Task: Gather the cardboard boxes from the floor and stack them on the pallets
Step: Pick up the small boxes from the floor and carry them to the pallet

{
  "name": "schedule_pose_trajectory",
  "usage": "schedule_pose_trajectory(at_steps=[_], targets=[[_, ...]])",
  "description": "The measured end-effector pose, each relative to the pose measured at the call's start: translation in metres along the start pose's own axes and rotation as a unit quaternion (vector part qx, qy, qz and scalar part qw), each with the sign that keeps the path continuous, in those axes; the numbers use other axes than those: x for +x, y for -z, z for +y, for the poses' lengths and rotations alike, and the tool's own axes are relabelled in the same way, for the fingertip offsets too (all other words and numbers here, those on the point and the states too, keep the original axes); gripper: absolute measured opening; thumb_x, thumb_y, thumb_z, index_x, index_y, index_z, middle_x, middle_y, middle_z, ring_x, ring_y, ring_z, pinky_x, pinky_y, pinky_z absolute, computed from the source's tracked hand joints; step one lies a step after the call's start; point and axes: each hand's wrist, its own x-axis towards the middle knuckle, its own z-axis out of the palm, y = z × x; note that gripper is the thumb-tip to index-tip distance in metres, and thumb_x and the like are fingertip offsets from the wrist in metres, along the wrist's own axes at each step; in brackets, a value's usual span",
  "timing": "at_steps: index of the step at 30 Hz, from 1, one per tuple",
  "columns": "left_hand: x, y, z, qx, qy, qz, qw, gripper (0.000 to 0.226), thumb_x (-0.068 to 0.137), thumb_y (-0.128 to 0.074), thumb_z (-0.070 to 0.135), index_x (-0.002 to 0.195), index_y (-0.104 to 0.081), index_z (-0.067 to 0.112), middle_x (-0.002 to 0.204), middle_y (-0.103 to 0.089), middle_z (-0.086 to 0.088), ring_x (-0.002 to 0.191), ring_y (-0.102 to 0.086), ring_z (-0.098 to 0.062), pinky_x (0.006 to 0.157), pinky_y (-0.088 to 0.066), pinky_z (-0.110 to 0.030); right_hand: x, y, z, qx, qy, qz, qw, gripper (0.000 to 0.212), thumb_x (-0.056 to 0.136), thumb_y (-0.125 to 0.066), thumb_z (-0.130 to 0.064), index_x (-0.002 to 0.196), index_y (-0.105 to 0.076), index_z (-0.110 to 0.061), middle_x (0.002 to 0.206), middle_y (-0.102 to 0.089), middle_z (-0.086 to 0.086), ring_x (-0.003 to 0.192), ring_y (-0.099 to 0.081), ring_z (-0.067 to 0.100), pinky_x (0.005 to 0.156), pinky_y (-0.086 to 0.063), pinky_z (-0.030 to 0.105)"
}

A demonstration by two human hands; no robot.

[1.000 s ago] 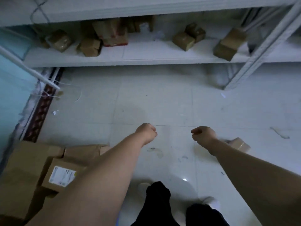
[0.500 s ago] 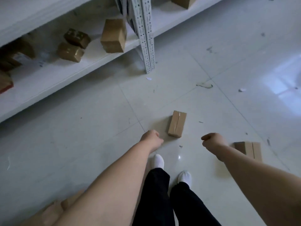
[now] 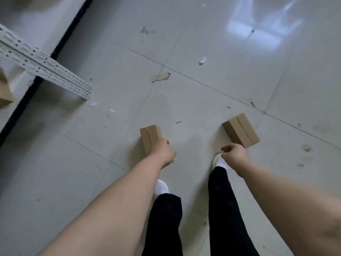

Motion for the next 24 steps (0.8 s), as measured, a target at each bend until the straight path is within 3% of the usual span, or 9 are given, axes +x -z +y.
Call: schedule_pose_trajectory(at_steps=[2, 4, 9, 12, 16, 20, 24], targets=[[0.020, -0.016, 0.029, 0.003, 0.000, 0.007, 1.000, 0.049, 0.090, -0.060, 0.017, 0.136, -0.045, 0.009, 0.129, -0.058, -0.009, 0.107, -0.059, -0.025, 0.080, -0.042, -0.023, 0.031, 0.018, 0.010, 0.014, -0.001, -0.003, 1.000, 0.036, 0.085, -0.053, -0.002, 0.116, -0.066, -0.014, 0.122, -0.064, 0.005, 0.113, -0.058, 0.024, 0.089, -0.048, 0.031], [0.043, -0.038, 0.055, 0.010, 0.009, 0.005, 1.000, 0.054, 0.090, -0.060, 0.022, 0.140, -0.042, 0.012, 0.133, -0.056, -0.009, 0.118, -0.056, -0.026, 0.089, -0.043, -0.024, 0.066, 0.036, 0.021, 0.015, -0.010, -0.004, 1.000, 0.036, 0.086, -0.053, -0.006, 0.118, -0.065, -0.018, 0.124, -0.063, 0.002, 0.111, -0.059, 0.024, 0.089, -0.050, 0.034], [0.112, -0.102, 0.105, 0.051, 0.015, -0.007, 0.999, 0.054, 0.089, -0.056, 0.025, 0.140, -0.040, 0.019, 0.133, -0.056, -0.005, 0.122, -0.053, -0.026, 0.102, -0.044, -0.033, 0.158, 0.064, 0.054, -0.012, -0.039, 0.007, 0.999, 0.040, 0.085, -0.058, -0.011, 0.124, -0.060, -0.019, 0.126, -0.062, 0.003, 0.109, -0.058, 0.024, 0.086, -0.050, 0.033], [0.157, -0.143, 0.123, 0.064, 0.009, -0.020, 0.998, 0.054, 0.089, -0.055, 0.025, 0.141, -0.040, 0.020, 0.135, -0.055, -0.004, 0.124, -0.052, -0.026, 0.103, -0.043, -0.034, 0.215, 0.061, 0.071, -0.020, -0.058, 0.002, 0.998, 0.050, 0.085, -0.060, -0.012, 0.135, -0.052, -0.017, 0.134, -0.057, 0.006, 0.117, -0.056, 0.027, 0.090, -0.048, 0.033], [0.226, -0.193, 0.131, 0.092, -0.008, -0.036, 0.995, 0.054, 0.090, -0.055, 0.024, 0.141, -0.039, 0.020, 0.135, -0.054, -0.005, 0.124, -0.052, -0.026, 0.102, -0.044, -0.036, 0.286, 0.040, 0.100, -0.020, -0.086, 0.015, 0.996, 0.068, 0.080, -0.067, -0.017, 0.143, -0.041, -0.017, 0.134, -0.054, 0.009, 0.112, -0.058, 0.030, 0.084, -0.051, 0.035], [0.285, -0.231, 0.128, 0.099, -0.019, -0.036, 0.994, 0.054, 0.091, -0.055, 0.025, 0.141, -0.039, 0.019, 0.135, -0.054, -0.006, 0.123, -0.052, -0.028, 0.101, -0.045, -0.036, 0.344, 0.011, 0.128, -0.070, -0.083, 0.044, 0.993, 0.094, 0.070, -0.077, -0.028, 0.149, -0.028, -0.021, 0.149, -0.036, 0.005, 0.136, -0.038, 0.027, 0.106, -0.040, 0.044], [0.321, -0.261, 0.113, 0.087, -0.012, -0.041, 0.995, 0.053, 0.090, -0.054, 0.024, 0.141, -0.039, 0.017, 0.136, -0.053, -0.007, 0.124, -0.052, -0.028, 0.103, -0.044, -0.038, 0.377, -0.015, 0.147, -0.163, -0.066, 0.060, 0.983, 0.123, 0.065, -0.084, -0.040, 0.153, 0.001, -0.029, 0.162, 0.000, 0.002, 0.150, -0.005, 0.023, 0.118, -0.017, 0.045]])
